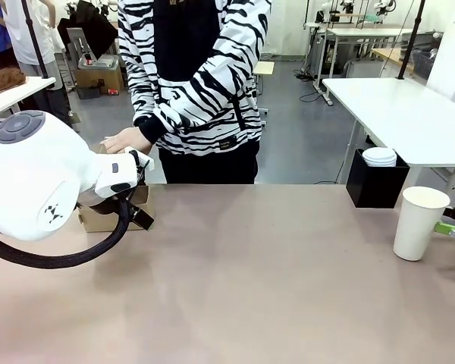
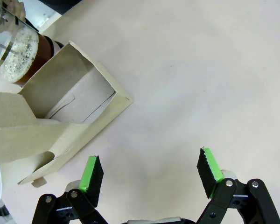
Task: Pour a drink into a cup and package it in a carrier.
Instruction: Pick up the 600 ml Paper Cup and place it in the middle top area of the table.
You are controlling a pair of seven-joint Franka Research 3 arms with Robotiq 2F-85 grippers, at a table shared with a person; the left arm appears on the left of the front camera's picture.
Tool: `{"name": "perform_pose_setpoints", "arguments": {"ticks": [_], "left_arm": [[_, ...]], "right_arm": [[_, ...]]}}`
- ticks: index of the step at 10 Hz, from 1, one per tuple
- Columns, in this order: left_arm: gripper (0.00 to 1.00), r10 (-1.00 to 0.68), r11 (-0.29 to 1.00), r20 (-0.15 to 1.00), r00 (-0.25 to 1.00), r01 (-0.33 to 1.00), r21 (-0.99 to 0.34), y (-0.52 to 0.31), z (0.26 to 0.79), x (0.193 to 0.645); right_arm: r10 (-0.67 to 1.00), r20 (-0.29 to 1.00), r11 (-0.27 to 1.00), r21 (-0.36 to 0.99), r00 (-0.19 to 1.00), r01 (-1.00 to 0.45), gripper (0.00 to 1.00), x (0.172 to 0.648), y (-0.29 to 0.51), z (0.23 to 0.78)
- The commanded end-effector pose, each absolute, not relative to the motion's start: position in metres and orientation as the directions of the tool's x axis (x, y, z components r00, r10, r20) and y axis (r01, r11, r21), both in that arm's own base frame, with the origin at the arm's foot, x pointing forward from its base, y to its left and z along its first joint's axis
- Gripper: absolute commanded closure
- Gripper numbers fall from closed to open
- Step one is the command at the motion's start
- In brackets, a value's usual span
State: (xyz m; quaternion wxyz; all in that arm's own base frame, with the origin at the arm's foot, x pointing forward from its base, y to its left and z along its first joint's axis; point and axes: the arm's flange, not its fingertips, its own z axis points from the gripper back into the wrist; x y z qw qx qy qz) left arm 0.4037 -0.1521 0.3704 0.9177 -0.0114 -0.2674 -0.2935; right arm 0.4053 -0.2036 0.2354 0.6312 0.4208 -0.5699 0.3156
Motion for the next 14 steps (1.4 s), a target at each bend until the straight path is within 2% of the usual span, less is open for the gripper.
{"name": "perform_pose_setpoints", "arguments": {"ticks": [1, 14], "left_arm": [[0.0, -0.532, 0.827, 0.498, 0.684, 0.545, 0.135, -0.152, 0.371, 0.403], [0.0, -0.532, 0.827, 0.498, 0.684, 0.545, 0.135, -0.152, 0.371, 0.403]], "right_arm": [[-0.064, 0.985, 0.419, 0.17, 0.158, -0.892, 0.0, 0.4, -0.196, 0.241], [-0.015, 0.984, 0.249, 0.174, 0.176, -0.953, 0.0, 0.412, -0.128, 0.234]]}}
